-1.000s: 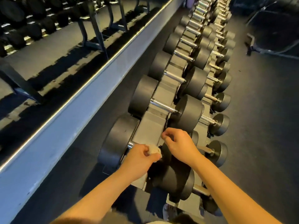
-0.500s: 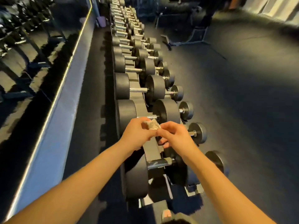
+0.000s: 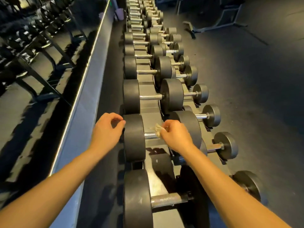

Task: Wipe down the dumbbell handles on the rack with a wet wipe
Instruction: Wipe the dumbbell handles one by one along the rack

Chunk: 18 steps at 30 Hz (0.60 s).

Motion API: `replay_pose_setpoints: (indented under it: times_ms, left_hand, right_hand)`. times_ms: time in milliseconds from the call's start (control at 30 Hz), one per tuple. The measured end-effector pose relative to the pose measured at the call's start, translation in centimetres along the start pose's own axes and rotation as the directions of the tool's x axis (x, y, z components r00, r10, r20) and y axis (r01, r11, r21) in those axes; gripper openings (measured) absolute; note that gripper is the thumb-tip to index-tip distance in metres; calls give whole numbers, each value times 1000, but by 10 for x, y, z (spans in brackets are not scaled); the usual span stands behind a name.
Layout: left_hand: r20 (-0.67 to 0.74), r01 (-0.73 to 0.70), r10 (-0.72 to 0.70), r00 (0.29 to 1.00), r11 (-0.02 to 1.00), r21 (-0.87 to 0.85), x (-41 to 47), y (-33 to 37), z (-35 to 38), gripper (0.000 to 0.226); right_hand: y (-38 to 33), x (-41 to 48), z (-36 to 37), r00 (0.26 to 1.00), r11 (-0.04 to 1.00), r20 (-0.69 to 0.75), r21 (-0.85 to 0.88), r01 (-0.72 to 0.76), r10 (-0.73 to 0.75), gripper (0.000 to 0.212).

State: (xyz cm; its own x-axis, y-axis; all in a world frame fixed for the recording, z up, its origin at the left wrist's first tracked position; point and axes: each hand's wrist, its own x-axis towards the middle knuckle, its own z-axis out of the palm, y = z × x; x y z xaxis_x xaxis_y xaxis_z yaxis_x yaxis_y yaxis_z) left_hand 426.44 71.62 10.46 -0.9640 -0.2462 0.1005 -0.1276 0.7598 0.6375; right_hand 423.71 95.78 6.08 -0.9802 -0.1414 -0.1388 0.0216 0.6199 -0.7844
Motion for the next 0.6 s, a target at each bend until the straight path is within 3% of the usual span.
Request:
replay_pose_setpoints:
  times_ms: [67, 200, 333, 400, 467, 533, 600]
  left_hand:
    - [-15, -16, 16, 1000, 1000, 15, 14, 0, 23, 28]
    - [-4, -32, 33, 999, 996, 77, 24, 1, 65, 36]
    - [-68, -34, 41, 997, 994, 104, 21, -6, 73, 33]
    - [-73, -38, 44, 996, 995, 87, 22, -9, 74, 33]
    - [-77, -43, 49, 996, 996, 74, 22, -12, 76, 33]
    - [-81, -49, 54, 995, 997, 66, 22, -13, 76, 33]
    - [-86, -60, 66, 994, 996, 70, 23, -15, 76, 33]
  right_hand:
    - [-9, 18, 26, 995, 995, 41, -40, 93, -91, 25]
    - [-7, 37, 68, 934, 911, 254, -263, 318, -253, 19]
    - [13, 58, 60, 796, 644, 453, -480, 596, -401, 28]
    - [11, 77, 59, 789, 653, 510, -475, 590, -342, 28]
    - [3, 103, 67, 785, 803, 602, -390, 450, -147, 32]
    - [-7, 129, 74, 676, 899, 732, -347, 266, 82, 34]
    - [-11, 144, 78, 522, 912, 816, -379, 159, 248, 32]
